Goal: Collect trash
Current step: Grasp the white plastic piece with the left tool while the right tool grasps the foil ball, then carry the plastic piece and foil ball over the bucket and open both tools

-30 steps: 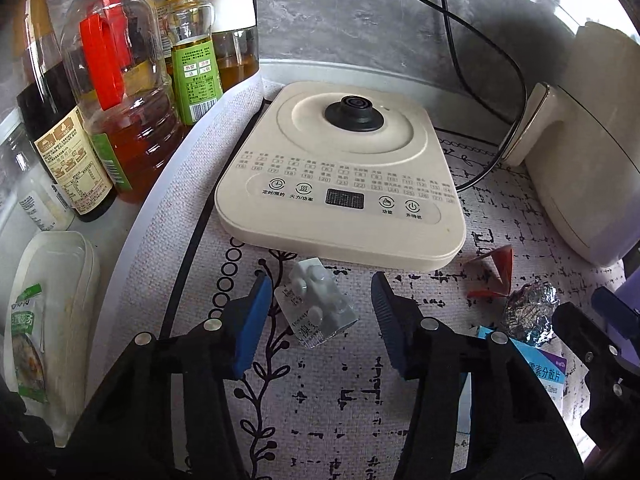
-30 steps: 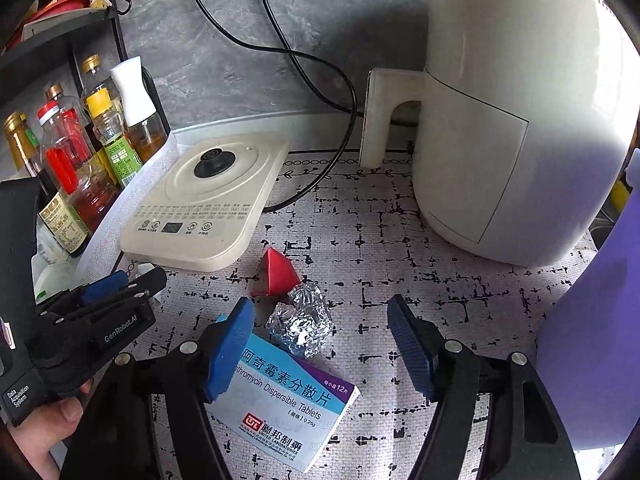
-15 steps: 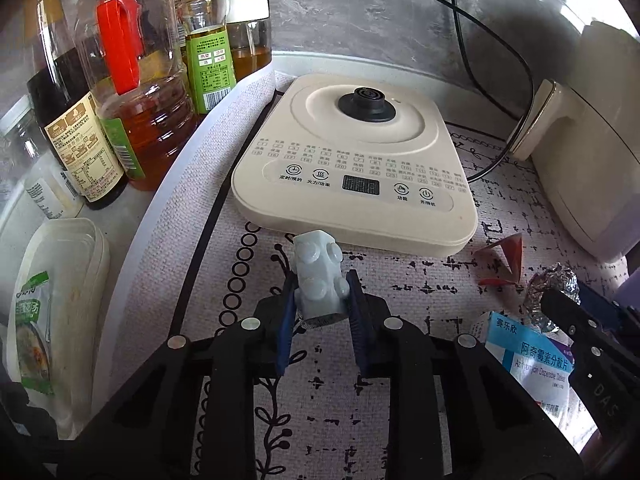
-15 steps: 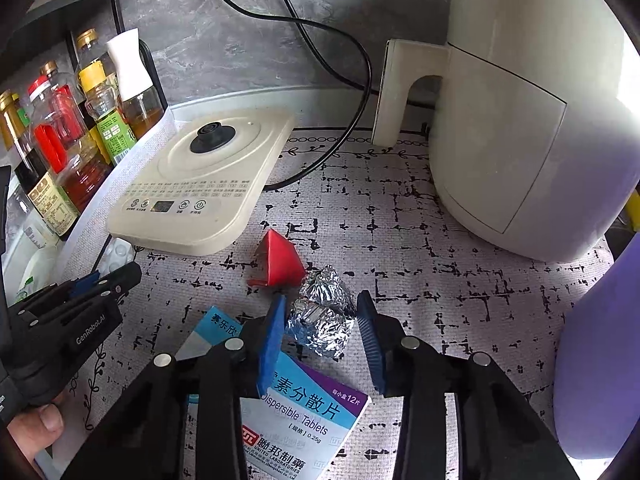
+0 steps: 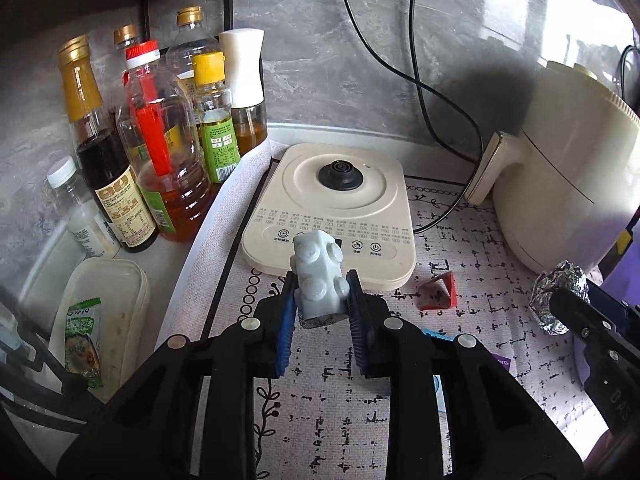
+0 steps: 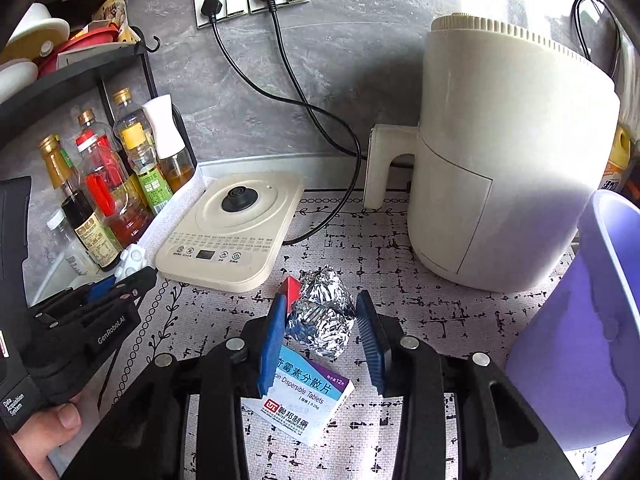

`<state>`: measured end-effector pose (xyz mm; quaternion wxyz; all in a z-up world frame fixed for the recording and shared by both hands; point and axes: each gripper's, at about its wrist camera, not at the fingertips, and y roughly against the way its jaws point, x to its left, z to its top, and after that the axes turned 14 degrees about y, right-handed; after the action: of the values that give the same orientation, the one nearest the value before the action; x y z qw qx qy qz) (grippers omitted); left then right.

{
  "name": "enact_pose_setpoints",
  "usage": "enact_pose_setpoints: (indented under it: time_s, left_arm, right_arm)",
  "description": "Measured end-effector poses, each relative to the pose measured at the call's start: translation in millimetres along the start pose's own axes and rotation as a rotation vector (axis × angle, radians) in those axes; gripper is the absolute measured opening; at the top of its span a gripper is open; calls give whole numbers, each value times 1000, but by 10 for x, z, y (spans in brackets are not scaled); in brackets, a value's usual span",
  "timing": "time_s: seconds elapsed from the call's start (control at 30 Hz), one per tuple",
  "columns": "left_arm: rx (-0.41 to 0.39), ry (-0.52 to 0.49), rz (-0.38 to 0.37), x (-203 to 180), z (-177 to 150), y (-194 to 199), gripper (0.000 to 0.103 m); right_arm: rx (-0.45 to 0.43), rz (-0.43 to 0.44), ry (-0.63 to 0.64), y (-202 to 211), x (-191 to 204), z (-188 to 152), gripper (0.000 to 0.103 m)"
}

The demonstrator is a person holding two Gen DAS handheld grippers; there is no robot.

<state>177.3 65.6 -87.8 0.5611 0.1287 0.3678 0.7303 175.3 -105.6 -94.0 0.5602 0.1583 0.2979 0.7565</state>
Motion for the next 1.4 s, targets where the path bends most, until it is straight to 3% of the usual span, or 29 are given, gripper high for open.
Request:
enact_pose_setpoints:
  time_s: [0.63, 0.97, 1.4]
  left_arm:
    - [-122, -18, -68, -474, 107, 695, 24]
    - [-149, -61, -154, -835, 102, 937, 24]
    - [-138, -154, -284, -1483, -6, 1036, 24]
  right_arm:
    - [-163, -30, -40, 913, -378, 138, 36]
    - [-219, -66, -67, 1263, -579, 121, 36]
    - [-255, -182, -135, 1620, -999, 6, 36]
